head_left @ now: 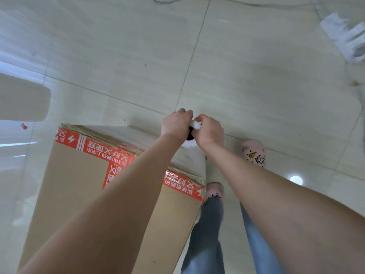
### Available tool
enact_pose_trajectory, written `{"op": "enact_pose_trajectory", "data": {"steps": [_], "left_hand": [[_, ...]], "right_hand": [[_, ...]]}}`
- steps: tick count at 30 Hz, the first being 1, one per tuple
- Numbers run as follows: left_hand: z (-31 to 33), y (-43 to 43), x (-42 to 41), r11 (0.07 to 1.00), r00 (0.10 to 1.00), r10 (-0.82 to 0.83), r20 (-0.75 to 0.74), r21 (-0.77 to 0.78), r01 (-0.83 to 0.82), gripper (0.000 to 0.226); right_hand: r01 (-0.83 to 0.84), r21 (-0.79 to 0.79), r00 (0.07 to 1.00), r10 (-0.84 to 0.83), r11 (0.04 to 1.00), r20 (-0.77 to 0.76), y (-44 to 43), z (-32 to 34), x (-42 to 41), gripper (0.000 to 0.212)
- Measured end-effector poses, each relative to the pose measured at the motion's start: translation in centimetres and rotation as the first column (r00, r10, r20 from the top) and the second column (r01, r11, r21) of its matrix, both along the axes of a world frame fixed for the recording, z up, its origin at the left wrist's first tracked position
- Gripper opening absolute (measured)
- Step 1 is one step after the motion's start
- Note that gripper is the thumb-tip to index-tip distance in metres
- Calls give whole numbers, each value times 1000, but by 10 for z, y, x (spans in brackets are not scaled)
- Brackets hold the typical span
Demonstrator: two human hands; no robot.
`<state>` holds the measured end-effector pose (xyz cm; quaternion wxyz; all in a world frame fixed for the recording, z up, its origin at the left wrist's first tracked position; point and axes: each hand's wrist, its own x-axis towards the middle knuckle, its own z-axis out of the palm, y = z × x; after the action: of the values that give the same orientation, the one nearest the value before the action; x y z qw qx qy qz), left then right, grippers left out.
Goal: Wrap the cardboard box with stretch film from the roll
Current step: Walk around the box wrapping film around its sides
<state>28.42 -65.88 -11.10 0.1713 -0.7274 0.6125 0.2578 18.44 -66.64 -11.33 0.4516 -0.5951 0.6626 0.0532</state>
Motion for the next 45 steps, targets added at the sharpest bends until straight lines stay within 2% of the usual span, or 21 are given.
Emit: {"op": "enact_pose_trajectory", "data": {"steps": [3,6,10,13,15,18,20,29,32,35,38,40,45], "left_hand": [[-1,-5,11,996,996,86,6,15,-87,14],[0,-6,24,963,964,266,2,31,-266,9],[1,-4,40,825,825,565,-25,24,-564,16],[2,-1,53,698,698,716,-16,40,-715,25],[4,0,60,701,702,711,41,46,-712,26],[6,1,62,806,808,588,50,52,-590,26],[7,1,59,839,841,539,41,67,-540,26],[7,-3,54,825,828,559,47,66,-561,32],[6,-4,57,855,856,516,35,38,-517,27],[4,-9,73,836,837,546,33,34,-547,23],[3,-4,92,772,773,635,5,34,-635,25],[2,0,101,681,681,732,-15,18,-732,25],[-1,8,120,413,413,908,-65,-11,-910,25]], "right_hand": [[0,25,1000,0,1000,24,-8,0,5,17],[25,61,998,-28,998,61,-17,0,15,21],[-73,110,996,66,991,61,-29,-3,29,40],[-132,112,990,125,985,69,-40,-5,48,42],[-172,126,984,164,977,67,-46,-5,61,33],[-235,139,972,230,962,55,-41,-4,67,24],[-259,147,966,256,955,43,-37,-3,65,26],[-355,137,935,352,925,45,-47,-3,69,25],[-388,116,922,386,914,39,-49,-5,77,19],[-460,65,888,460,885,24,-54,-7,87,21],[-544,-40,839,544,838,-5,-57,-6,101,25],[-544,-75,838,546,836,2,-59,-7,110,26],[-489,86,871,491,868,-6,-65,-9,136,48]]}}
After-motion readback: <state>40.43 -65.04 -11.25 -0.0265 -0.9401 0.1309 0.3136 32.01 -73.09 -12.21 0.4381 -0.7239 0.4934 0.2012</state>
